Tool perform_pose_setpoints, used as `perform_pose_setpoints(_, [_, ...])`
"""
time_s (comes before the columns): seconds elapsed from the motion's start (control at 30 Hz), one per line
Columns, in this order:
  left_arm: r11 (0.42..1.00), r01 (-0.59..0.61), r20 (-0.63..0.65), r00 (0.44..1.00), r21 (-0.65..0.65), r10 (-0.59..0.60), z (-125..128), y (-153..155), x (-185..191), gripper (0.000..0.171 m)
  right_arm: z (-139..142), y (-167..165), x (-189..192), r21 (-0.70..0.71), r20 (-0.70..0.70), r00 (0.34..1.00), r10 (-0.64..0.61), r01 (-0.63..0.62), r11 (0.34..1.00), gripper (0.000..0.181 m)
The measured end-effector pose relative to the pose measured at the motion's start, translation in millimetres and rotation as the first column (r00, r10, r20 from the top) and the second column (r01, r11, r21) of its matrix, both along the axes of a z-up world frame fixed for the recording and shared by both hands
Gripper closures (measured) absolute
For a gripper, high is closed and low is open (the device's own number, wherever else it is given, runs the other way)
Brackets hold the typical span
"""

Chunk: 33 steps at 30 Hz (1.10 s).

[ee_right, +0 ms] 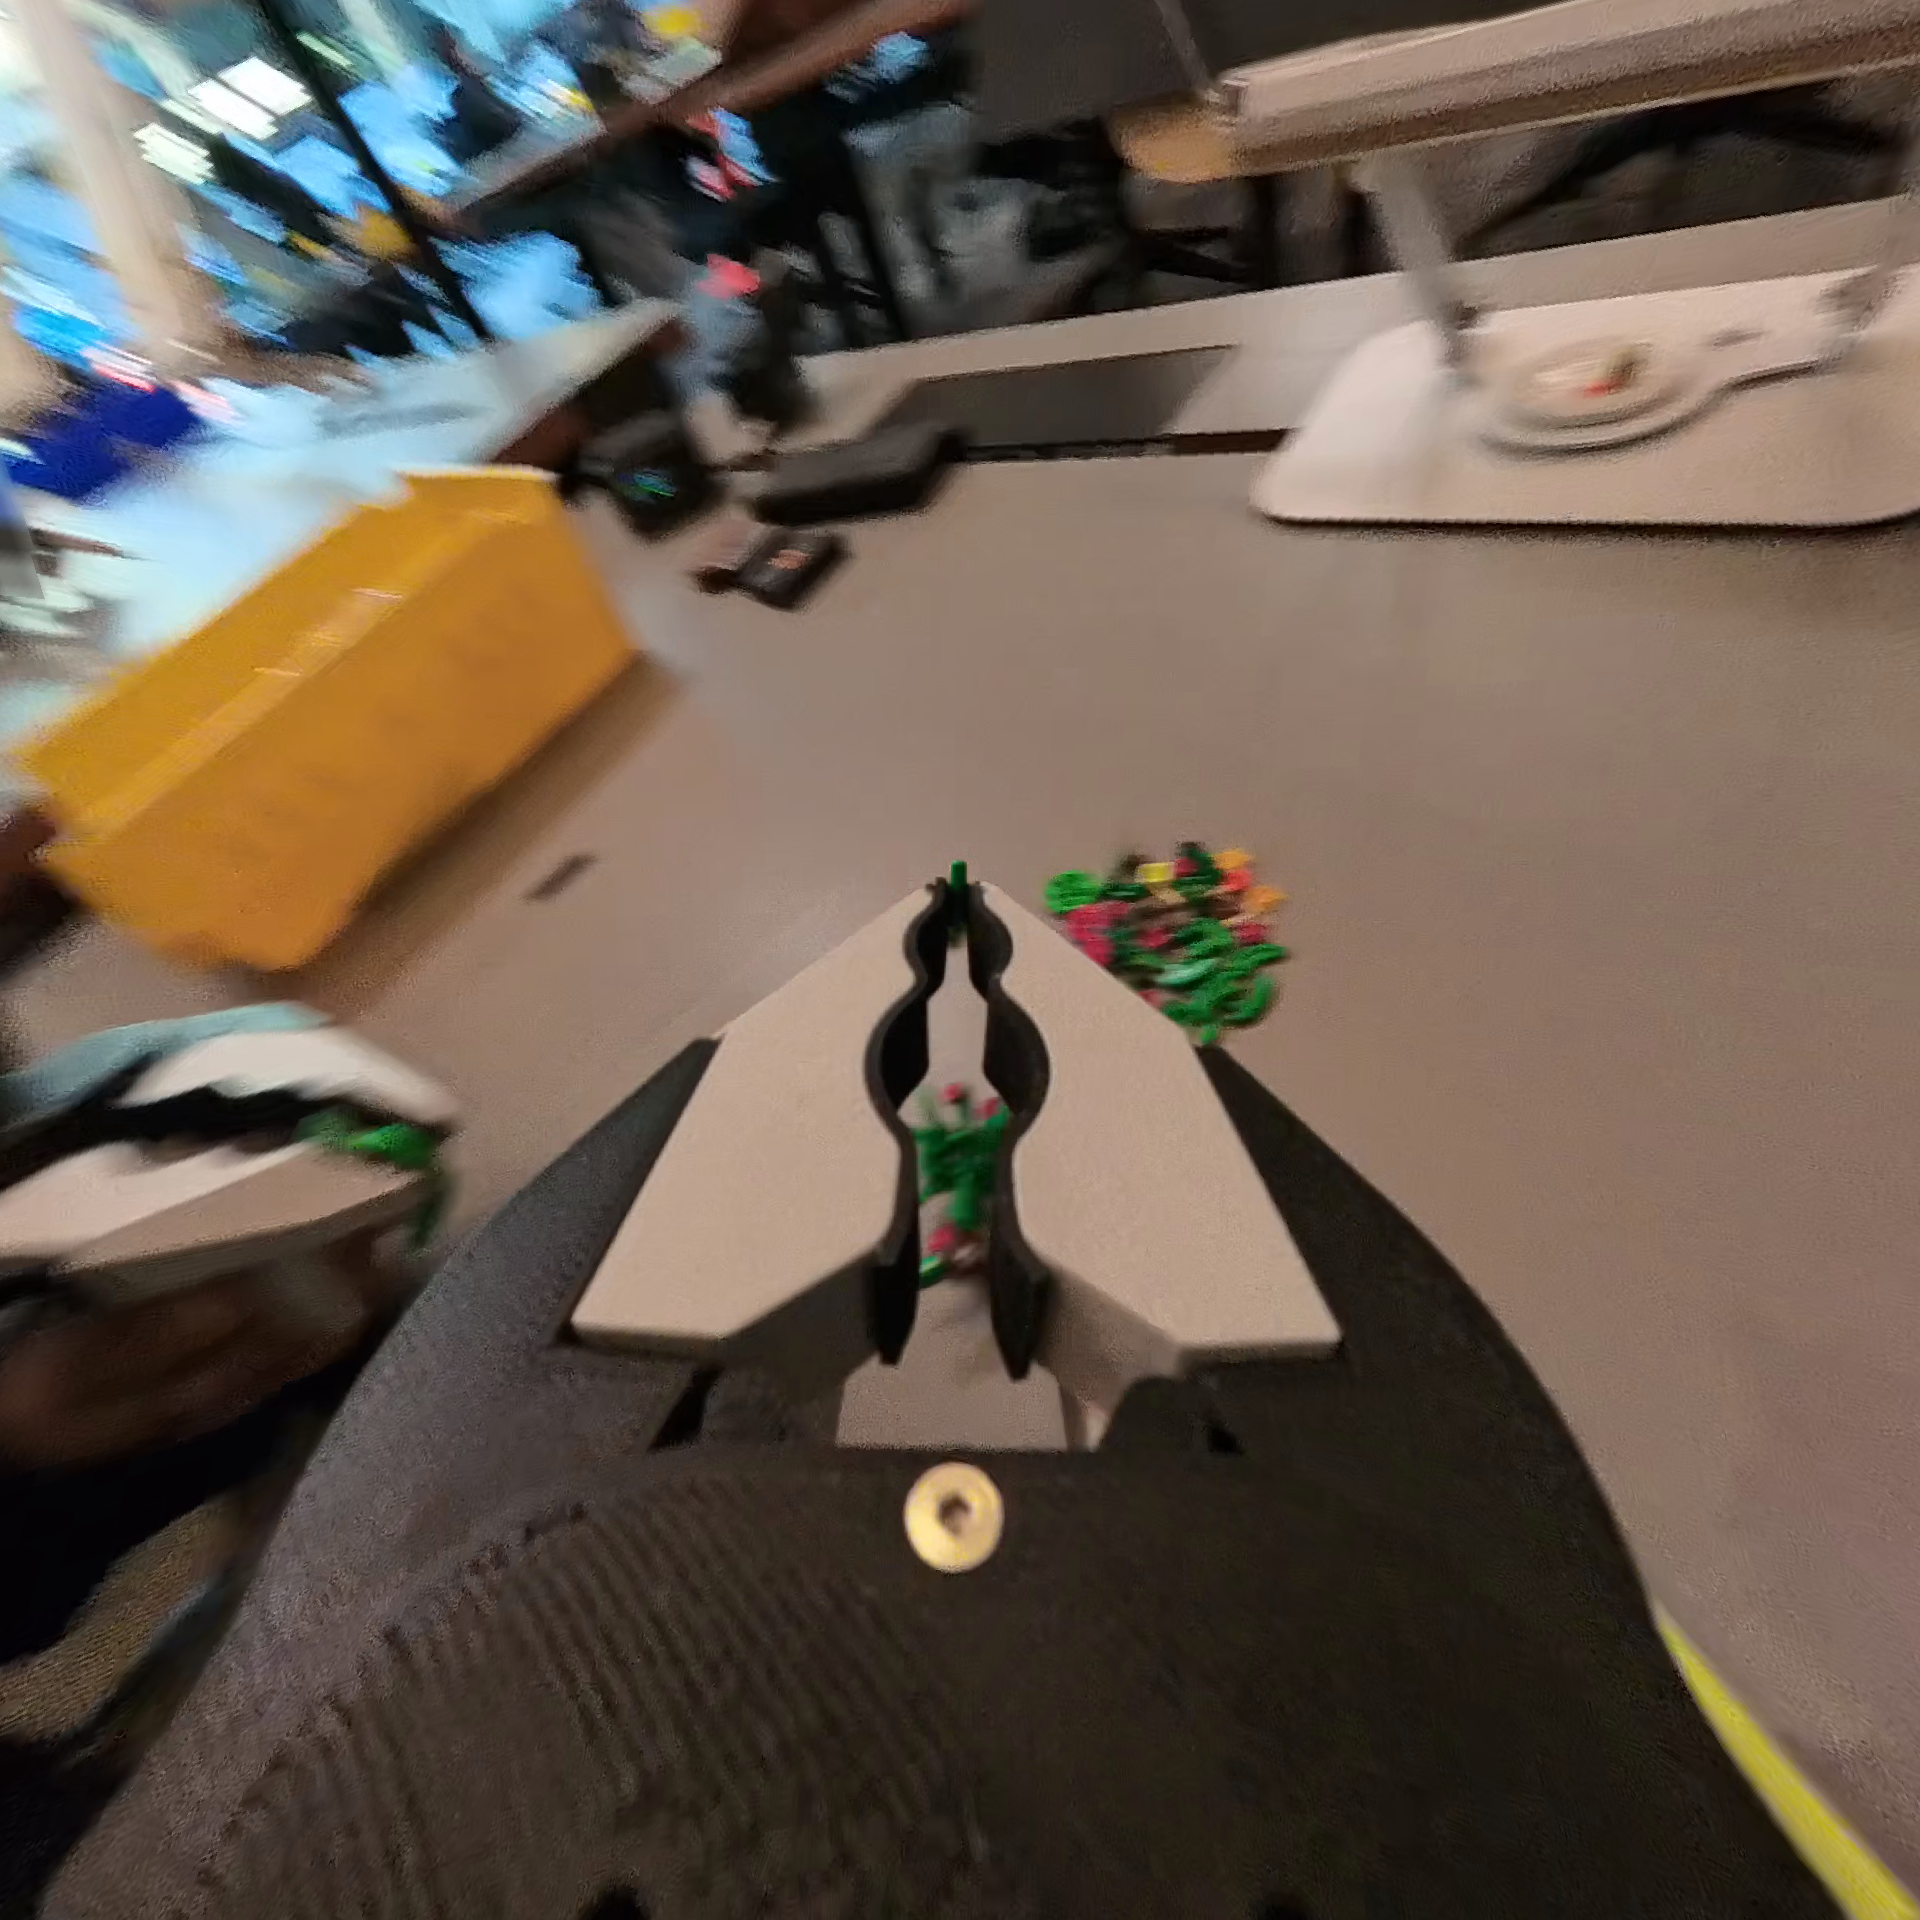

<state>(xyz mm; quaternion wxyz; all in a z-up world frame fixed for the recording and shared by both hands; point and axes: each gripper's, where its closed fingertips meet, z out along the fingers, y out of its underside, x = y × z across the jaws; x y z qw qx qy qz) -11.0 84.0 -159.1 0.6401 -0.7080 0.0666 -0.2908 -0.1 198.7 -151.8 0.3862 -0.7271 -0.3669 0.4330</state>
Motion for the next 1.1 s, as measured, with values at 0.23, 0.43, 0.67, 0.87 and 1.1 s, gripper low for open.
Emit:
perform_pose_setpoints(0.23, [1.0,-0.001,0.009,1.0,0.003,0.001,0.5,-1.5,-1.3,0.169,-81.8,41.9,-25.3,0.001,0.378,0.921,-0.096,0.103,0.995,0.181])
perform_pose_setpoints(0.43, [1.0,0.004,0.038,0.999,-0.007,-0.004,0.2,-2.2,-3.9,0.169,-84.6,47.3,-18.8,0.027,0.389,0.912,-0.13,0.129,0.991,0.17])
perform_pose_setpoints(0.67, [1.0,0.01,0.035,0.999,-0.016,-0.009,-1.1,-1.4,-3.2,0.168,-62.9,37.1,1.4,0.078,0.409,0.904,-0.122,0.098,0.992,0.166])
perform_pose_setpoints(0.87, [1.0,0.013,0.05,0.999,-0.026,-0.012,-1.9,-0.3,-4.4,0.169,-92.8,12.0,24.4,-0.028,0.66,0.749,0.058,-0.053,0.998,0.175])
perform_pose_setpoints(1.1, [1.0,0.016,0.036,0.999,-0.025,-0.015,-2.4,-0.5,-2.9,0.169,-109.8,17.6,19.3,-0.074,0.722,0.686,0.086,-0.048,0.996,0.181])
